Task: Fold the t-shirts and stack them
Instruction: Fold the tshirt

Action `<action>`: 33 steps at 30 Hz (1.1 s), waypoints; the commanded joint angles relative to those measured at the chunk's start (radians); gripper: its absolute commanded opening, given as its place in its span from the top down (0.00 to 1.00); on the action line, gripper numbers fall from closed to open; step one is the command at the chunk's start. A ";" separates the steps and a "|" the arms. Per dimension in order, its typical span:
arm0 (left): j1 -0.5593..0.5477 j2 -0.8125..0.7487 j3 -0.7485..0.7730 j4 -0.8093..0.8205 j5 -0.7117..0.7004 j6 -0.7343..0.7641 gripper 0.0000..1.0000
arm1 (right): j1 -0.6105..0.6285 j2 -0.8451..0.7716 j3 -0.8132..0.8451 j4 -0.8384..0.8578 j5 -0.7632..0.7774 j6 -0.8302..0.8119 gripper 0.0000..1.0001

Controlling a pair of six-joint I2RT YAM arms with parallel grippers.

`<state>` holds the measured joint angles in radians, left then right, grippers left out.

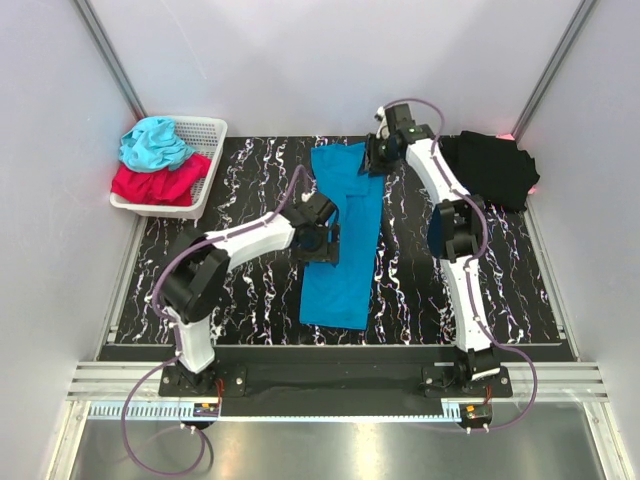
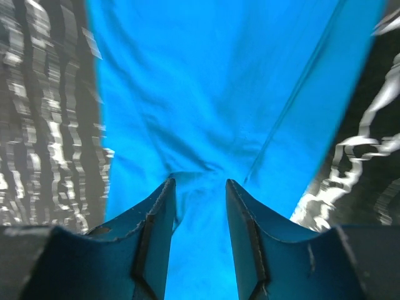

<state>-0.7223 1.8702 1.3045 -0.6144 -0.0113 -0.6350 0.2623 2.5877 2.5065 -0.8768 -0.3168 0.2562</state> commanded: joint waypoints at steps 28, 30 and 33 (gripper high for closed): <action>0.127 -0.493 -0.565 0.415 0.244 -0.123 0.21 | 0.170 -1.526 -1.617 0.164 0.301 0.324 0.53; 0.127 -0.513 -0.582 0.420 0.247 -0.130 0.21 | 0.219 -1.528 -1.683 0.145 0.312 0.366 0.54; 0.127 -0.542 -0.610 0.406 0.234 -0.137 0.21 | 0.308 -1.485 -1.732 0.141 0.373 0.431 0.56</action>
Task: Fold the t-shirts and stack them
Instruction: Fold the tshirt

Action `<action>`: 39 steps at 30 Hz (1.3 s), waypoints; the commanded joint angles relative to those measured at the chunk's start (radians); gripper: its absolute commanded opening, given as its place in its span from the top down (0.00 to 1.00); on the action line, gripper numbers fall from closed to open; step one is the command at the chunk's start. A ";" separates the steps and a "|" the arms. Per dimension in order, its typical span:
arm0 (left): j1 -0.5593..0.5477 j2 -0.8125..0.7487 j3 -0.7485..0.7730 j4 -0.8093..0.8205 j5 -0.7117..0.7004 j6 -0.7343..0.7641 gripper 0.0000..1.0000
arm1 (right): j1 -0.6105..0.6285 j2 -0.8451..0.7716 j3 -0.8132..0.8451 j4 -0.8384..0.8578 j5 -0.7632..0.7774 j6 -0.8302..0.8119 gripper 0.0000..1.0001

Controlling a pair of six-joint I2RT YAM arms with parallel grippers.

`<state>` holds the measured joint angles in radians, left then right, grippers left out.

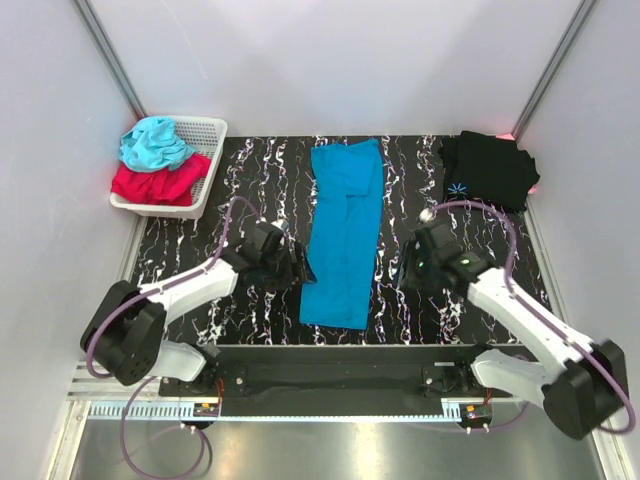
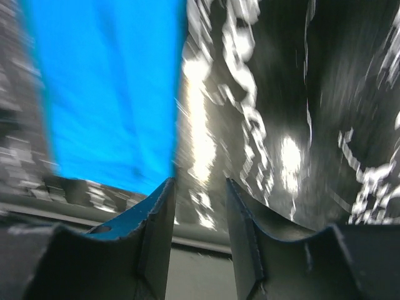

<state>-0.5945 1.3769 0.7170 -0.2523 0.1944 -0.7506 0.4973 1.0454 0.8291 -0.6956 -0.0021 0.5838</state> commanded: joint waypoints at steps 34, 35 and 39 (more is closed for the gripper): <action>-0.074 -0.068 -0.209 0.139 0.085 -0.104 0.21 | 0.454 0.485 0.113 -0.139 0.355 0.424 0.59; -0.076 -0.056 -0.209 0.137 0.083 -0.108 0.21 | 0.455 0.492 0.139 -0.153 0.366 0.424 0.59; -0.085 -0.015 -0.202 0.114 0.066 -0.119 0.22 | 0.455 0.542 0.194 -0.203 0.396 0.406 0.60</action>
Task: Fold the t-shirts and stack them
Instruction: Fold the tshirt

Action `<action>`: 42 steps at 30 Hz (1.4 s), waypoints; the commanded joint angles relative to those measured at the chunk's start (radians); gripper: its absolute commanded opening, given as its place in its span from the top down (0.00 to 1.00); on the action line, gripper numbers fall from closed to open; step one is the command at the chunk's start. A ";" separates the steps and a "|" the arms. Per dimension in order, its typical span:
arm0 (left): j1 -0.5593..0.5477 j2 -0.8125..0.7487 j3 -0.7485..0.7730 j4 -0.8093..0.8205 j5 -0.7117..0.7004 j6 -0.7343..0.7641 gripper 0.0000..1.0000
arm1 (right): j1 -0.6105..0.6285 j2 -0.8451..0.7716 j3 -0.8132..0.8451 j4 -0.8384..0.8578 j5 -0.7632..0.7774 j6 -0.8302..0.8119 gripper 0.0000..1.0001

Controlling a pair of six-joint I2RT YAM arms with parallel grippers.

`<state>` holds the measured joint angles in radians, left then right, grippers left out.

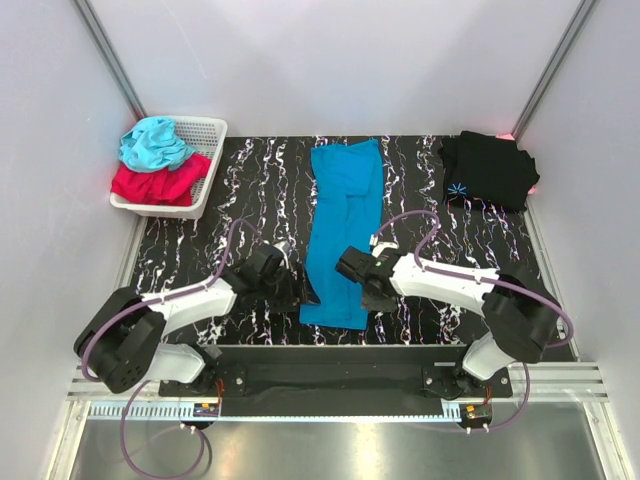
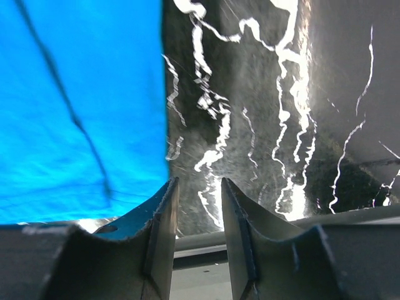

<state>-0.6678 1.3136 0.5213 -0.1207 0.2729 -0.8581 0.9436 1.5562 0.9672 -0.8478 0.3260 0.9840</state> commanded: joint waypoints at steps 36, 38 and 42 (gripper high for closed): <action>-0.053 0.075 0.079 -0.286 -0.251 -0.021 0.22 | 0.076 -0.031 0.044 0.052 0.081 0.028 0.51; -0.053 0.076 0.080 -0.289 -0.248 -0.024 0.22 | 0.080 -0.039 0.053 0.052 0.067 0.028 0.51; -0.055 0.082 0.082 -0.290 -0.247 -0.025 0.22 | 0.092 -0.030 0.058 0.061 0.047 0.030 0.52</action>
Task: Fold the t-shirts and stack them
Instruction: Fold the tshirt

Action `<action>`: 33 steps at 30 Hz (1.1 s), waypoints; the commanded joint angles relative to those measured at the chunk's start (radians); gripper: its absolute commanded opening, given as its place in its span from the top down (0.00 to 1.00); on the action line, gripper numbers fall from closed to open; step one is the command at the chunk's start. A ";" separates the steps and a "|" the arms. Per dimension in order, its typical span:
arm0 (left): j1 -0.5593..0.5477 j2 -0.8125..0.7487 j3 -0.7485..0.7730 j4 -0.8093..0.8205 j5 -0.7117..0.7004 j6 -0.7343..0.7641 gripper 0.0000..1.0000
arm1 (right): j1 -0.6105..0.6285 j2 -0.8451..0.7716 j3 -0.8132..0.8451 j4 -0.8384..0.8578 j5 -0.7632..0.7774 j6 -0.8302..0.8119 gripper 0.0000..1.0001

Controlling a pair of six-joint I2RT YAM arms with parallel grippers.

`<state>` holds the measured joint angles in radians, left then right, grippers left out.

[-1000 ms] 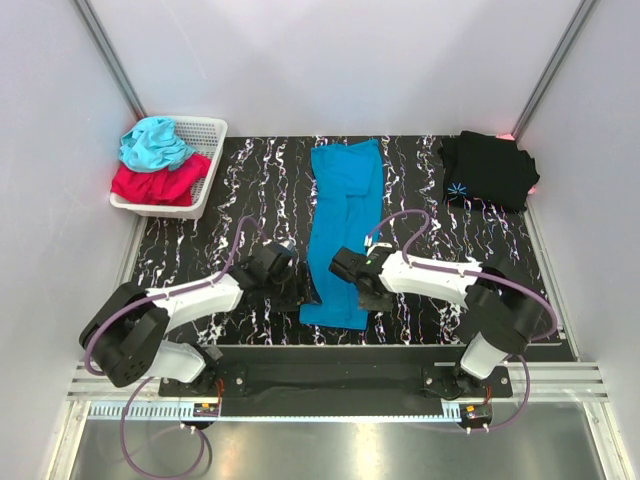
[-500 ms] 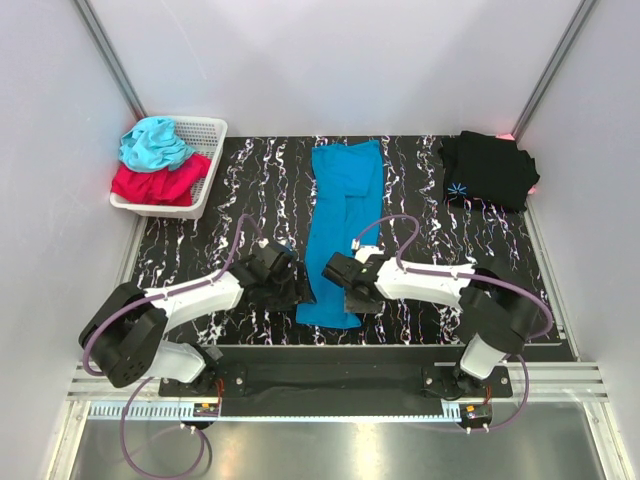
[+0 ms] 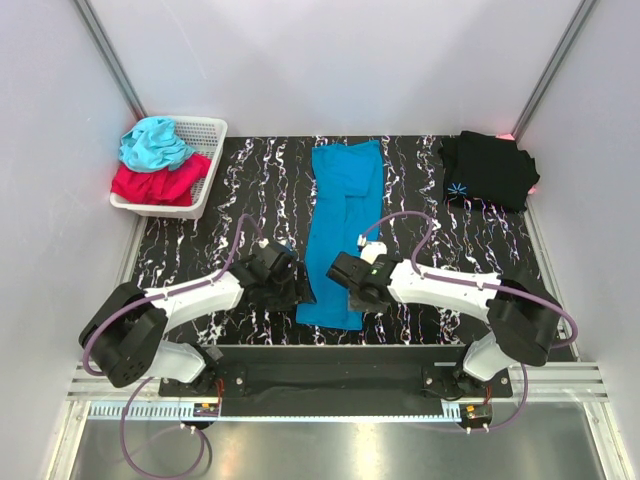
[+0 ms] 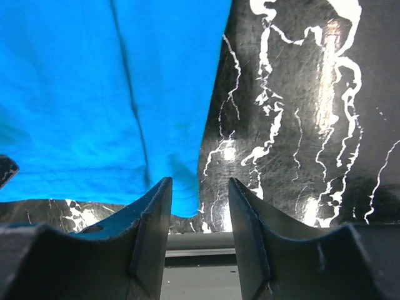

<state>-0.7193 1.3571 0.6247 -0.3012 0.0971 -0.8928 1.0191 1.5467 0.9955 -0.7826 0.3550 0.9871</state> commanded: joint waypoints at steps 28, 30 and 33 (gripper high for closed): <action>-0.029 0.105 -0.057 -0.082 -0.010 -0.029 0.27 | 0.067 -0.016 -0.161 0.186 -0.071 0.120 0.53; -0.034 0.077 -0.072 -0.082 0.004 -0.049 0.28 | 0.068 -0.019 -0.164 0.186 -0.070 0.124 0.53; -0.040 0.027 -0.109 -0.096 0.018 -0.081 0.29 | 0.068 -0.019 -0.167 0.186 -0.067 0.133 0.53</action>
<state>-0.7410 1.3670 0.6106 -0.2657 0.1070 -0.9417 1.0782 1.5463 0.8402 -0.6220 0.2691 1.0908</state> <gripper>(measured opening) 0.711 0.469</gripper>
